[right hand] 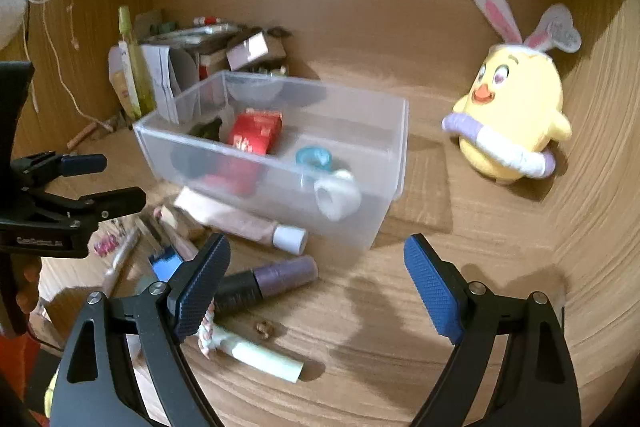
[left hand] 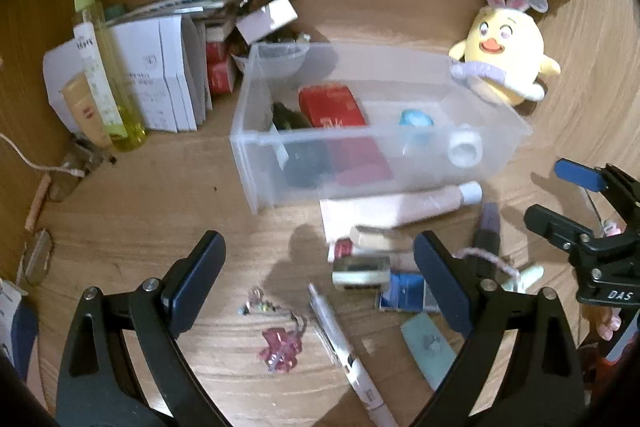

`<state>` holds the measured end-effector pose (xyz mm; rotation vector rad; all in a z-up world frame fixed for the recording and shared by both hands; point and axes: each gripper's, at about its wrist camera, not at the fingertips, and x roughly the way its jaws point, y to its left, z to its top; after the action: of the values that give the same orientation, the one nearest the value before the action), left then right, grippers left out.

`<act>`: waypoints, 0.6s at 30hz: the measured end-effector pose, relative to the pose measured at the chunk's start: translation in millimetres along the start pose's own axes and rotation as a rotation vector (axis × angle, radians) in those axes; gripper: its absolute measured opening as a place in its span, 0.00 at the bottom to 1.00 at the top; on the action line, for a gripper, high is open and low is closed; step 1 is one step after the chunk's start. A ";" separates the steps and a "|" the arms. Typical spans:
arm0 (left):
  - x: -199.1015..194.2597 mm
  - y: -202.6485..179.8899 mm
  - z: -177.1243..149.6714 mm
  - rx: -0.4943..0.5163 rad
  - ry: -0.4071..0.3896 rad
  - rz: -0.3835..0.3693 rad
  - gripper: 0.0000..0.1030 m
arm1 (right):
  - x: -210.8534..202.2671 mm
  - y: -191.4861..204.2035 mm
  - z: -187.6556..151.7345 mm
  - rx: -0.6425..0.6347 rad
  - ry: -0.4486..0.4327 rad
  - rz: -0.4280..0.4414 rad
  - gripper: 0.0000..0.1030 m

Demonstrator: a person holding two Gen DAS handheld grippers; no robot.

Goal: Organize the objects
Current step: 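Move both tools back toward the remaining items beside the box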

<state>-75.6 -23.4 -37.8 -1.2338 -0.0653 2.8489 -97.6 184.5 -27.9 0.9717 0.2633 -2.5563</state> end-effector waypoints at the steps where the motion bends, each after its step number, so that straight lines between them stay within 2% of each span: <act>1: 2.0 -0.3 -2.4 0.001 0.007 0.001 0.93 | 4.7 0.0 -2.9 0.000 0.018 0.004 0.85; 7: 12.9 -2.0 -14.6 0.007 0.042 -0.007 0.93 | 29.4 -0.5 -14.3 0.015 0.105 0.017 0.85; 12: 9.1 -6.0 -15.6 0.029 0.019 -0.011 0.93 | 34.7 -1.2 -12.0 0.050 0.121 0.068 0.85; 18: 14.6 -8.6 -15.1 0.039 0.042 -0.017 0.92 | 39.6 6.0 -10.3 0.055 0.145 0.129 0.85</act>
<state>-74.4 -13.7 -58.2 -1.2785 -0.0198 2.7945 -115.9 170.7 -62.3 1.1579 0.1659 -2.3918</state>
